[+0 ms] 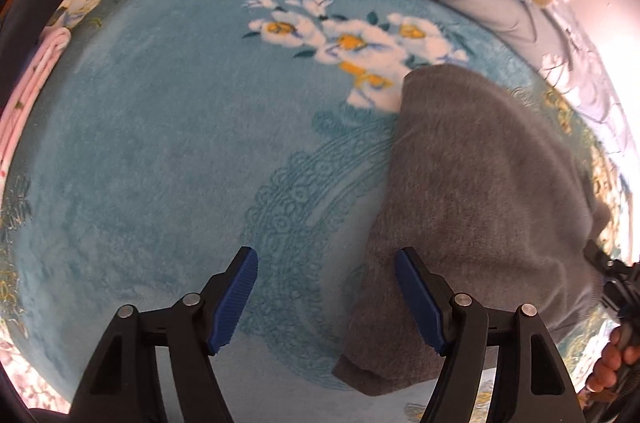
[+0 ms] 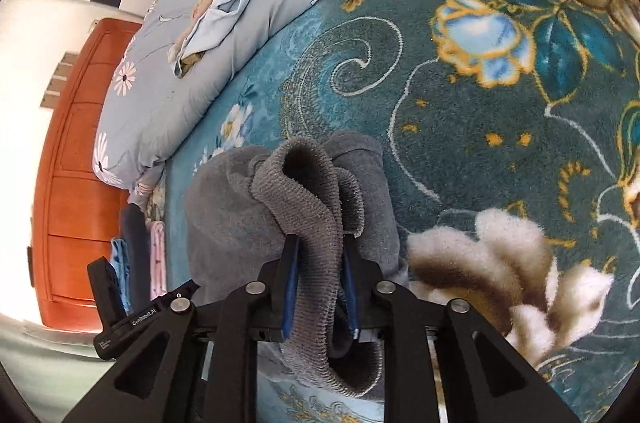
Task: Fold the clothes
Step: 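Hold the cuff end with the right tool while the left tool smooths the bundle, then grasp the folded bundle edge with the left tool beside the right tool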
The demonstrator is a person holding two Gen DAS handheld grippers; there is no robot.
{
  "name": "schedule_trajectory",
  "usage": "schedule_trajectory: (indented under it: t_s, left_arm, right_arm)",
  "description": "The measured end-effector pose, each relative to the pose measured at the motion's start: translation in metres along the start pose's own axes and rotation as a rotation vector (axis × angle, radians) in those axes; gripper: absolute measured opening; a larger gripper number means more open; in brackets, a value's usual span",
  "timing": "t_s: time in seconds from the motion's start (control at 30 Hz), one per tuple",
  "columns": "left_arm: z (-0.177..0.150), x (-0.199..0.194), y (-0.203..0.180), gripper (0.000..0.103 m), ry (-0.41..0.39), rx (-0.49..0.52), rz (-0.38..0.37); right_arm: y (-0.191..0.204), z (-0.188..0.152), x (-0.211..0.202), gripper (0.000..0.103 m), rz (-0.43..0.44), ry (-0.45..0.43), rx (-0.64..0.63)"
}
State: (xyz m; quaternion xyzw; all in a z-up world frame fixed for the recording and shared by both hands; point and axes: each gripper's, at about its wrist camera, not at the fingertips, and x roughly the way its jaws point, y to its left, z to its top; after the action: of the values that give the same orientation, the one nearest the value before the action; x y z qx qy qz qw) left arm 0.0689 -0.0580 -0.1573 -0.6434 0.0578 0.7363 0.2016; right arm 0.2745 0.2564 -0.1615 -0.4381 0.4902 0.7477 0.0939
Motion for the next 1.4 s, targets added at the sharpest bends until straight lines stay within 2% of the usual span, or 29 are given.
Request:
schedule_trajectory:
  t_s: [0.13, 0.3, 0.43, 0.5, 0.6, 0.67, 0.73, 0.8, 0.93, 1.07, 1.27, 1.4]
  left_arm:
    - [0.000, -0.009, 0.012, 0.075, -0.023, -0.050, -0.040]
    - [-0.004, -0.048, 0.019, 0.075, -0.163, -0.096, -0.157]
    - [-0.010, -0.068, -0.006, 0.075, -0.239, -0.029, -0.288]
    - [-0.017, -0.065, -0.027, 0.075, -0.229, 0.052, -0.315]
    - [-0.026, -0.050, -0.057, 0.075, -0.171, 0.185, -0.275]
    - [-0.028, -0.040, -0.066, 0.075, -0.133, 0.218, -0.240]
    - [-0.030, -0.029, -0.064, 0.075, -0.092, 0.202, -0.204]
    - [-0.030, -0.019, -0.059, 0.075, -0.060, 0.165, -0.182]
    - [-0.029, -0.008, -0.051, 0.076, -0.028, 0.115, -0.174]
    - [-0.031, 0.004, -0.051, 0.082, 0.008, 0.105, -0.150]
    - [-0.029, 0.012, -0.049, 0.083, 0.022, 0.086, -0.164]
    - [-0.027, -0.005, -0.047, 0.083, -0.038, 0.066, -0.230]
  right_arm:
    - [0.010, 0.001, -0.008, 0.029, -0.033, 0.006, -0.054]
    - [0.034, 0.006, -0.038, 0.030, -0.121, -0.057, -0.207]
    - [0.060, 0.005, -0.045, 0.030, -0.125, -0.072, -0.341]
    - [0.078, 0.000, -0.031, 0.030, -0.114, -0.037, -0.414]
    - [0.098, -0.004, -0.006, 0.030, -0.114, 0.022, -0.504]
    - [0.102, -0.003, 0.003, 0.030, -0.153, 0.018, -0.544]
    - [0.100, 0.002, 0.008, 0.030, -0.208, 0.000, -0.568]
    - [0.093, 0.008, 0.009, 0.030, -0.225, -0.009, -0.562]
    - [0.079, 0.015, 0.019, 0.030, -0.219, 0.021, -0.523]
    - [0.068, 0.017, 0.029, 0.030, -0.213, 0.029, -0.478]
    - [0.060, 0.015, 0.030, 0.030, -0.192, 0.024, -0.451]
    - [0.065, 0.016, 0.018, 0.030, -0.161, 0.004, -0.432]
